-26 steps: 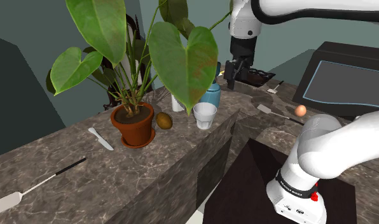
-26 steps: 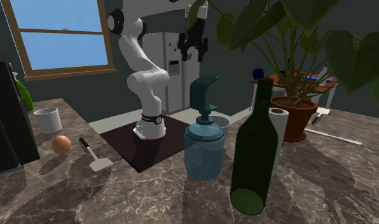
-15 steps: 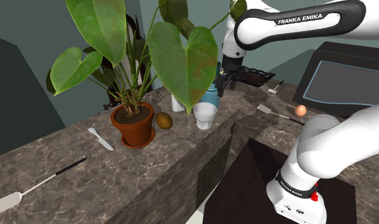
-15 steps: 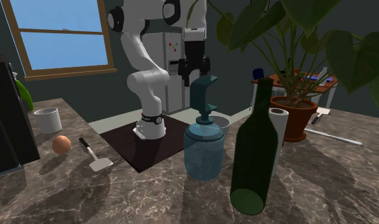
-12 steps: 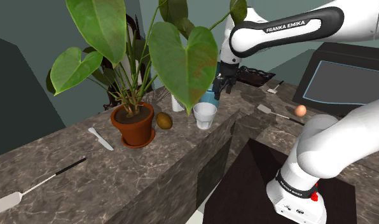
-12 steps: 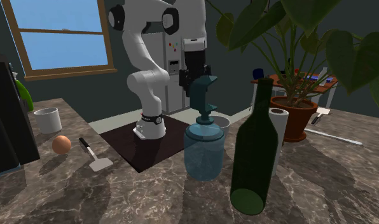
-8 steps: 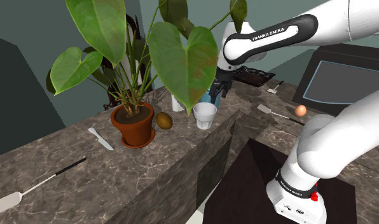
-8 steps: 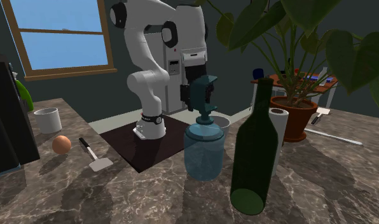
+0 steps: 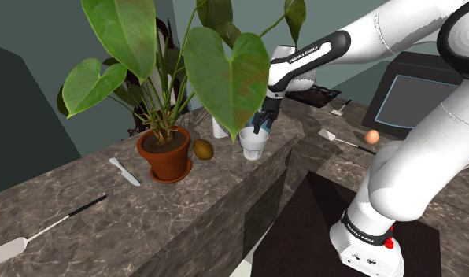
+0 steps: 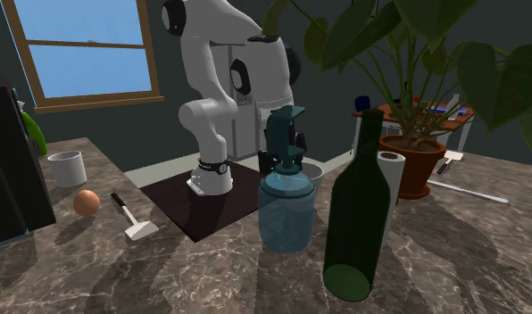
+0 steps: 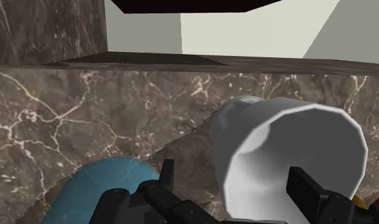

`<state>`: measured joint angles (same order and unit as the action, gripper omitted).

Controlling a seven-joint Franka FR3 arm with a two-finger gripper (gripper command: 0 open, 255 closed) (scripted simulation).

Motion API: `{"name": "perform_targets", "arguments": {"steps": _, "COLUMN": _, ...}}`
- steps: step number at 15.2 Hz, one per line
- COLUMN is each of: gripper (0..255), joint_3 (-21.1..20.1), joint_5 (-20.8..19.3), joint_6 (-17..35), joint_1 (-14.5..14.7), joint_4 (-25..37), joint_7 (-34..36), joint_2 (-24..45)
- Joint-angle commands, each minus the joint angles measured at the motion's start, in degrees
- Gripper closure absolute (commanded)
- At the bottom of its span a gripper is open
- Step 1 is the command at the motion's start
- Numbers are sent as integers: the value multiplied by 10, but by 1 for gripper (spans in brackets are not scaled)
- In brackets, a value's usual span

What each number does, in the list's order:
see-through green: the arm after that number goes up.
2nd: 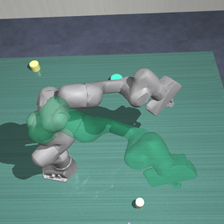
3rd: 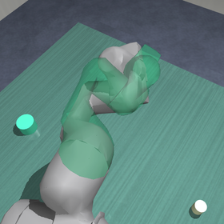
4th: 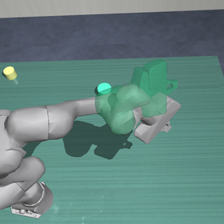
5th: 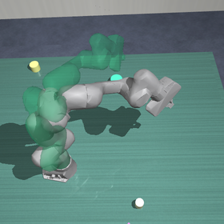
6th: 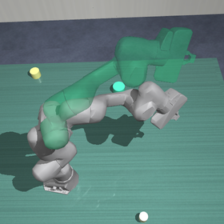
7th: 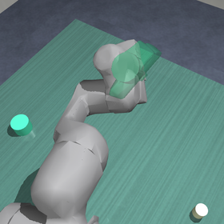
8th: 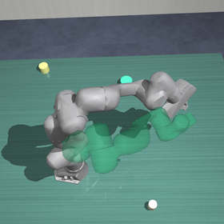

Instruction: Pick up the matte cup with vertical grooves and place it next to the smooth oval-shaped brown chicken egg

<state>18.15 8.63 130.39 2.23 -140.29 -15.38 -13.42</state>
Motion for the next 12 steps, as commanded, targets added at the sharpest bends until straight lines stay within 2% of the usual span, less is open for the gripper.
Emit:
{"name": "perform_targets", "arguments": {"steps": 1, "gripper": 0, "joint_3": 2, "joint_5": 8, "joint_6": 18, "joint_1": 3, "joint_4": -5, "joint_7": -7, "joint_2": 13}}
{"name": "perform_targets", "arguments": {"steps": 5, "gripper": 0, "joint_3": 2, "joint_5": 21, "joint_6": 47, "joint_1": 8, "joint_4": -16, "joint_7": -16, "joint_2": 33}}
{"name": "perform_targets", "arguments": {"steps": 12, "gripper": 0, "joint_3": 2, "joint_5": 21, "joint_6": 46, "joint_1": 8, "joint_4": -16, "joint_7": -16, "joint_2": 33}}
